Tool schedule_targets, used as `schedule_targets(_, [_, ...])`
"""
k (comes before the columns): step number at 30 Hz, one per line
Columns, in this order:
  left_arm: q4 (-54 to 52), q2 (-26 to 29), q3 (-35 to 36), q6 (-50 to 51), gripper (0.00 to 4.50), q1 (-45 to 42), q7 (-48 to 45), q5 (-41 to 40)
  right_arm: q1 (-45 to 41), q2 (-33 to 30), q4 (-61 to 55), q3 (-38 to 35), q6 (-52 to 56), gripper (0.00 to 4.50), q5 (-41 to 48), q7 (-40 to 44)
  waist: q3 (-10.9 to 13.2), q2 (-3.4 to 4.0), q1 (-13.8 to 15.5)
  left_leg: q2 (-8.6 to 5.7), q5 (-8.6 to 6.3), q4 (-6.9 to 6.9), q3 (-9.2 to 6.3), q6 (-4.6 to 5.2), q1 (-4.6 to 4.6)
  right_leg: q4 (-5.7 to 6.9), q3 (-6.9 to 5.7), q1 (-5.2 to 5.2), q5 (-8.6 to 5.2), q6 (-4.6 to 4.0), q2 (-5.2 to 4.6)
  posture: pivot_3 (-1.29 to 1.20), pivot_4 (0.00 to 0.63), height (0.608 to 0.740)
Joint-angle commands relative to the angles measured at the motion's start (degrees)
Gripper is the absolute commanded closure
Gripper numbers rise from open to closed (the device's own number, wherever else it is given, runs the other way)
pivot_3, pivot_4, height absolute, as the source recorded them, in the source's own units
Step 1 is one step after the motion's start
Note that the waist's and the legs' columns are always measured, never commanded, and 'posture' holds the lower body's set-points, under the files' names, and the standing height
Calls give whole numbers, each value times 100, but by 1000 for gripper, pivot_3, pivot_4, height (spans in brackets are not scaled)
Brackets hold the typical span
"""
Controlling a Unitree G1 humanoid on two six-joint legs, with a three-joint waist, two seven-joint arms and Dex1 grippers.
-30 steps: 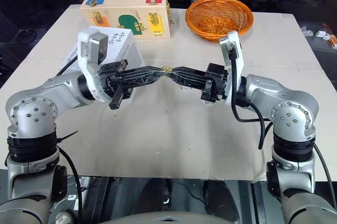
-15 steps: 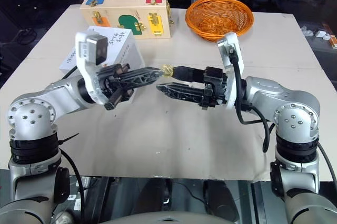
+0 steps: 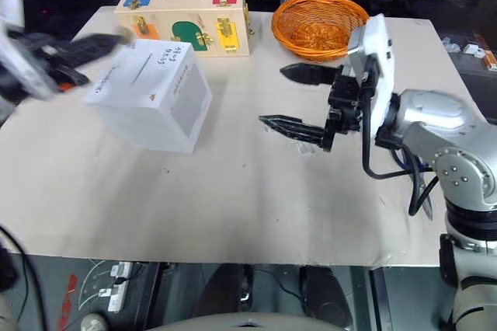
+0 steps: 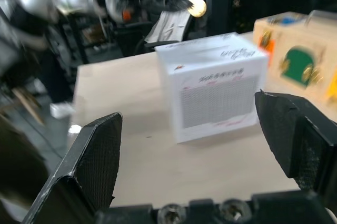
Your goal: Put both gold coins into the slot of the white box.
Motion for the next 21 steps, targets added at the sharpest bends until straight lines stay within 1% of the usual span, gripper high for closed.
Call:
schedule_targets(1, [562, -58, -343, 630, 4500, -613, 176, 240, -194, -26, 193, 59, -466, 92, -349, 339, 0, 0, 43, -1, 0, 1, -1, 0, -2, 0, -5, 1, 0, 0, -5, 0, 150, 726])
schedule_targets(5, [972, -320, -475, 1275, 4500, -1219, 291, 383, -184, 28, 386, 199, -748, 92, -652, 526, 5, -7, 54, -2, 0, 8, -2, 0, -12, 3, -8, -1, 0, 0, -5, 0, 150, 726])
schedule_targets(8, [1175, -462, -583, 1517, 4500, -1433, 230, 621, -136, 110, 387, 248, -828, 92, -749, 544, 7, -8, 8, -1, 1, 8, -3, -2, -16, 3, -7, -4, 1, 0, -5, 0, 150, 726])
schedule_targets(12, [1257, -539, -832, 1522, 4500, -1469, 81, 1077, -47, 212, 270, 259, -819, 92, -792, 492, 8, -6, -45, -1, 12, 4, 0, -22, -12, 3, -3, -6, 0, 0, -5, 0, 150, 726])
schedule_targets(21, [1462, -579, -1003, 1555, 4500, -1522, -232, 1849, 53, 240, 55, 94, -634, 92, -624, 359, 8, -6, -16, -1, 13, 5, 1, -23, -14, 4, -4, -7, 1, 0, -6, 0, 150, 726])
